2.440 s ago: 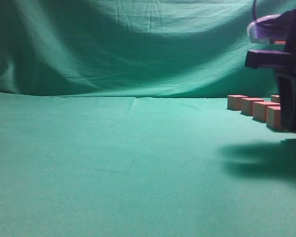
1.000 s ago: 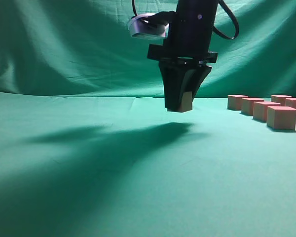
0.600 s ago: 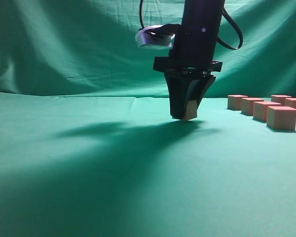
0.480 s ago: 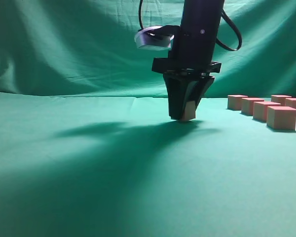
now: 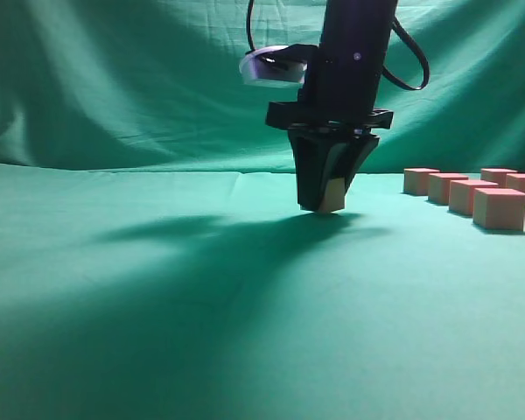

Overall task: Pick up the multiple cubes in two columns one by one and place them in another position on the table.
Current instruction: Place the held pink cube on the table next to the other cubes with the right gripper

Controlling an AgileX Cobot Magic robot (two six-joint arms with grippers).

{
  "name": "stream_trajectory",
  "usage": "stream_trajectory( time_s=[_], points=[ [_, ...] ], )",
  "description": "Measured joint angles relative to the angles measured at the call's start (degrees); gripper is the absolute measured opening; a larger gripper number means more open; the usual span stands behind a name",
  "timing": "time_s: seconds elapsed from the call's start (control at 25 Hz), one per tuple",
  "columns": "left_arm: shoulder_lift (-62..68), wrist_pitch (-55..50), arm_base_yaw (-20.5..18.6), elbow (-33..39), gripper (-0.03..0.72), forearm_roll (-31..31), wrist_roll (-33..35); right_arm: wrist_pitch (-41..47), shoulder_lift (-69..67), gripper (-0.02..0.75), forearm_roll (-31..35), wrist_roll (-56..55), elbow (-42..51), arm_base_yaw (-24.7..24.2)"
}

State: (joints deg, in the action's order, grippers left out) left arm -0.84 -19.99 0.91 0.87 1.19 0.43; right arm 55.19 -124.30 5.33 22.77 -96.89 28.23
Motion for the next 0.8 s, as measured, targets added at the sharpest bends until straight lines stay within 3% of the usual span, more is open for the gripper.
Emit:
stream_trajectory(
  time_s=[0.64,0.8],
  points=[
    [0.0,0.0,0.0,0.0,0.0,0.0,0.0,-0.02,-0.71,0.267,0.12,-1.18,0.0,-0.04],
    [0.0,0.0,0.0,0.0,0.0,0.0,0.0,-0.02,-0.83,0.488,0.12,-1.18,0.0,-0.04]
  ],
)
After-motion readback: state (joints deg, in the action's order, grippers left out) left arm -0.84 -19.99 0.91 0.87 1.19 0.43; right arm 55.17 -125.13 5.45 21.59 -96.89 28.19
